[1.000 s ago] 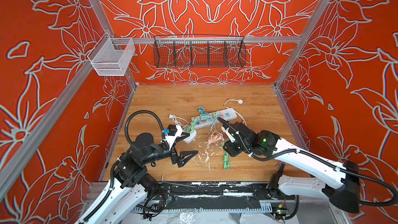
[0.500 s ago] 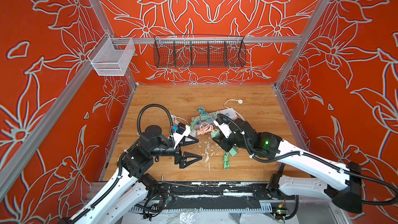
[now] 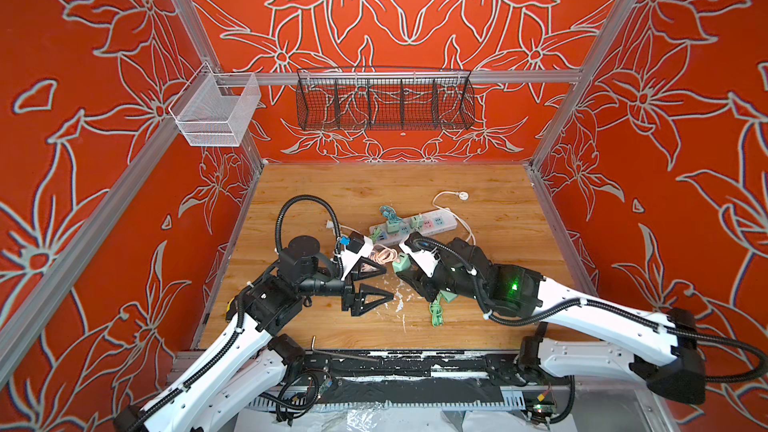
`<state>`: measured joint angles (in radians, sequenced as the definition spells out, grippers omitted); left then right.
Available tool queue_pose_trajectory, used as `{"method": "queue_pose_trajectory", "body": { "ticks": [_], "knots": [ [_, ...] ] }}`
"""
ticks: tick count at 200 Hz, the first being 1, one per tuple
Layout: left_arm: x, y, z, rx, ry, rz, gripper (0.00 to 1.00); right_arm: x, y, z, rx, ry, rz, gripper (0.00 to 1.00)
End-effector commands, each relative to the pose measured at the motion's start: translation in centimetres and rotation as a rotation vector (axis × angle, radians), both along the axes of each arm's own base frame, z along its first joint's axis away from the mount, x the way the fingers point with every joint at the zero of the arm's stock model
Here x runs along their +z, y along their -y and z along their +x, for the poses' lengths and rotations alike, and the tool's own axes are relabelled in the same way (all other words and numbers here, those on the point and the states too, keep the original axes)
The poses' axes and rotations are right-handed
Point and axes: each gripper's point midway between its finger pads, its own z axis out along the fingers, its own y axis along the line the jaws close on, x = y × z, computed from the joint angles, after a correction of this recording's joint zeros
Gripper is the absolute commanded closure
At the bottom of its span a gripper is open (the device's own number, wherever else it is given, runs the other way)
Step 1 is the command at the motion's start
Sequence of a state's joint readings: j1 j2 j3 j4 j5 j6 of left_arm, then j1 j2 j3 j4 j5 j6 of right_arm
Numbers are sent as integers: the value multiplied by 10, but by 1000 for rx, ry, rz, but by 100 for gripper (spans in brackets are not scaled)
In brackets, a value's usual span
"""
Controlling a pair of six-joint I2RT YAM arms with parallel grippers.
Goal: Insert the plug
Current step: 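Lift the pink-cabled charger toward the left gripper while the left gripper approaches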
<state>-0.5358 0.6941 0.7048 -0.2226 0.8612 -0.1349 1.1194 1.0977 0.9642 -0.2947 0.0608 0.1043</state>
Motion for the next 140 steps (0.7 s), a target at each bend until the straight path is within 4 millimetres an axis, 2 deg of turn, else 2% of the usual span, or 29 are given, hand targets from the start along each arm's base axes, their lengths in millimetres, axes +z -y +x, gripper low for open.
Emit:
{"method": "queue_pose_trajectory", "body": {
  "ticks": [1, 51, 82, 140],
  "knots": [
    [13, -4, 8, 57, 65, -13, 18, 12, -4, 0, 4, 78, 24, 71],
    [13, -6, 25, 144, 65, -12, 26, 15, -10, -7, 1, 153, -1, 72],
    [17, -8, 37, 211, 66, -47, 31, 18, -11, -4, -57, 208, -9, 73],
    [18, -7, 42, 228, 50, -74, 40, 20, -14, -1, -147, 259, 7, 73]
  ]
}}
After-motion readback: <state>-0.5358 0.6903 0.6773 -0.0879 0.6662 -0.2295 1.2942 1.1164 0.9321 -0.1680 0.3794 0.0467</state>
